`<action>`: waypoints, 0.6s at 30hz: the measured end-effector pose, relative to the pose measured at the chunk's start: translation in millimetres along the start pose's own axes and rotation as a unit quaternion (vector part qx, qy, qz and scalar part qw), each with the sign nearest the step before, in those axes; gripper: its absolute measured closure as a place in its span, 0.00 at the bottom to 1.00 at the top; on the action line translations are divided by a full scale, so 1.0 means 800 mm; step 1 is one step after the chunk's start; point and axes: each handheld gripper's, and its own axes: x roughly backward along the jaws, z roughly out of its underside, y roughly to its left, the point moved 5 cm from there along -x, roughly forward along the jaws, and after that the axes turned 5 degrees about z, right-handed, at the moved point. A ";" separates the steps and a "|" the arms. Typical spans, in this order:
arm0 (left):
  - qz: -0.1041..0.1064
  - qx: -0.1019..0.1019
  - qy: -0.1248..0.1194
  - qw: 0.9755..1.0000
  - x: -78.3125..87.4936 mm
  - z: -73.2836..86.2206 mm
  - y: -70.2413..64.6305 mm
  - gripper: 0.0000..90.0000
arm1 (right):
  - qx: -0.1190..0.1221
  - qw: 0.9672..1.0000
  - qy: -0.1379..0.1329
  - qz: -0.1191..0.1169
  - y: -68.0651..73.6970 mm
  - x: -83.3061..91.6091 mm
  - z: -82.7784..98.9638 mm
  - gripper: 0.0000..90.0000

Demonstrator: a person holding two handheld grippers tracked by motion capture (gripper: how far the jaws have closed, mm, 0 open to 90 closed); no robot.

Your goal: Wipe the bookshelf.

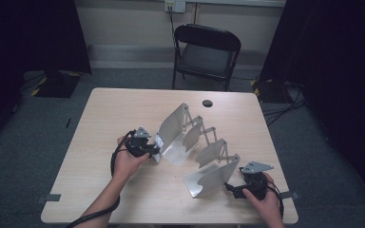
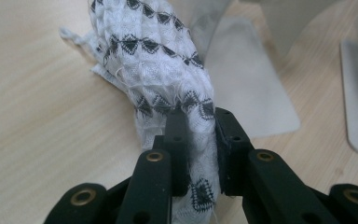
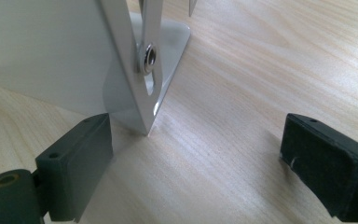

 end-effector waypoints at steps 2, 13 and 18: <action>-0.004 0.002 0.003 1.000 0.000 0.005 -0.001 0.86 | 0.000 1.000 0.000 0.000 0.000 0.000 0.000 0.09; -0.051 0.025 -0.002 0.998 0.048 0.056 0.019 0.83 | 0.000 1.000 0.002 0.000 0.000 0.000 0.000 0.09; -0.059 0.042 -0.009 0.997 0.060 0.068 0.021 0.82 | -0.001 1.000 0.001 0.001 0.000 0.000 0.000 0.09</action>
